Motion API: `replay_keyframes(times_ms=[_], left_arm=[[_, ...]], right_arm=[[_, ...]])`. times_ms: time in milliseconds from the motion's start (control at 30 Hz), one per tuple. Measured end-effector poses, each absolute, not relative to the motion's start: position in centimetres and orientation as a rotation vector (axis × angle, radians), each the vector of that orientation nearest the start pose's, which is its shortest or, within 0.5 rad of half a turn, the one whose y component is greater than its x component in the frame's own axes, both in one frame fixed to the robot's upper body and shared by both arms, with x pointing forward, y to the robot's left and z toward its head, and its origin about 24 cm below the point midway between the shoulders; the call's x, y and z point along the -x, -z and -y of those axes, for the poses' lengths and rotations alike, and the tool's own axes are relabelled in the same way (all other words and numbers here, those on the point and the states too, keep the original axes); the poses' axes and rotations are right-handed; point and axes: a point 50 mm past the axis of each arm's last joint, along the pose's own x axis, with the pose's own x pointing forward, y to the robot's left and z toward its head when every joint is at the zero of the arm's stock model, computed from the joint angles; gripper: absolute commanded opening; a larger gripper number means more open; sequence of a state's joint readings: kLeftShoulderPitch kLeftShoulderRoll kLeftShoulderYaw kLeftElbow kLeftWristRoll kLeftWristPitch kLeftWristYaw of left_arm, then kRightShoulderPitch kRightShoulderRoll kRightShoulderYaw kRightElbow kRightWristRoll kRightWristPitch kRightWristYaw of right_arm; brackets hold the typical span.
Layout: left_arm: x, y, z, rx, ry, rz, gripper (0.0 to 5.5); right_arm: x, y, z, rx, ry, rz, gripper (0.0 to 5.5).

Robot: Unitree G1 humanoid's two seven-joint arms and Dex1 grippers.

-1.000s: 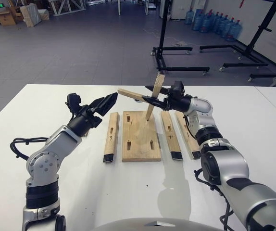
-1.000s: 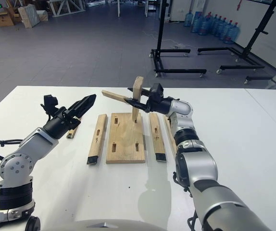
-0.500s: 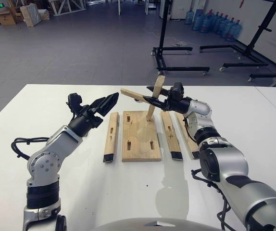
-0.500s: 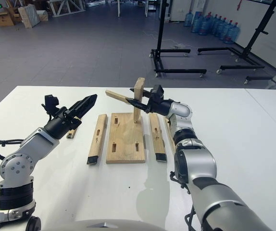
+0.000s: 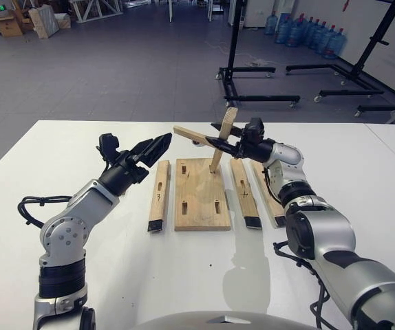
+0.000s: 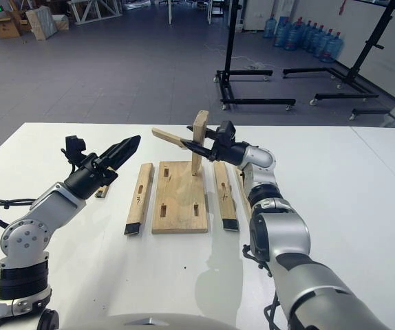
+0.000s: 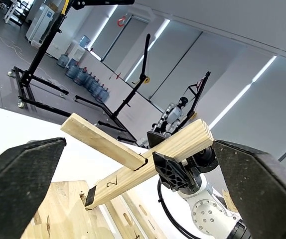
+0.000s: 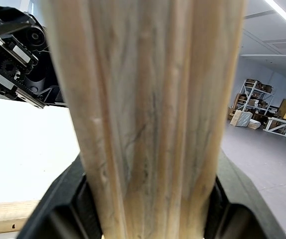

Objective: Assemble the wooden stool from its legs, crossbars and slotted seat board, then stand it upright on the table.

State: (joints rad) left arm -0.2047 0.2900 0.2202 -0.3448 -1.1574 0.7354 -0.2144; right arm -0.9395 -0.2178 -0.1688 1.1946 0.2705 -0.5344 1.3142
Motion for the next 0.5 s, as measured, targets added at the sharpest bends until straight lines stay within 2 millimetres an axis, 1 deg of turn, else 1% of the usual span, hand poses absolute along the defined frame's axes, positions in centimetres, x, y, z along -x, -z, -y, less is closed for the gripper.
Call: replay_keyframes(times_ms=[133,500], left_arm=[[-25.85,-14.91,-16.08,0.705,0.684,-0.044,5.40],[-25.78,-14.72,-15.92,0.706,0.685,-0.051,5.40]], right_arm=[[-36.58,-13.06,13.82,0.071,-1.160,0.343,2.05],[-36.47,-12.86,13.52,0.098,-1.194,0.321,2.05]])
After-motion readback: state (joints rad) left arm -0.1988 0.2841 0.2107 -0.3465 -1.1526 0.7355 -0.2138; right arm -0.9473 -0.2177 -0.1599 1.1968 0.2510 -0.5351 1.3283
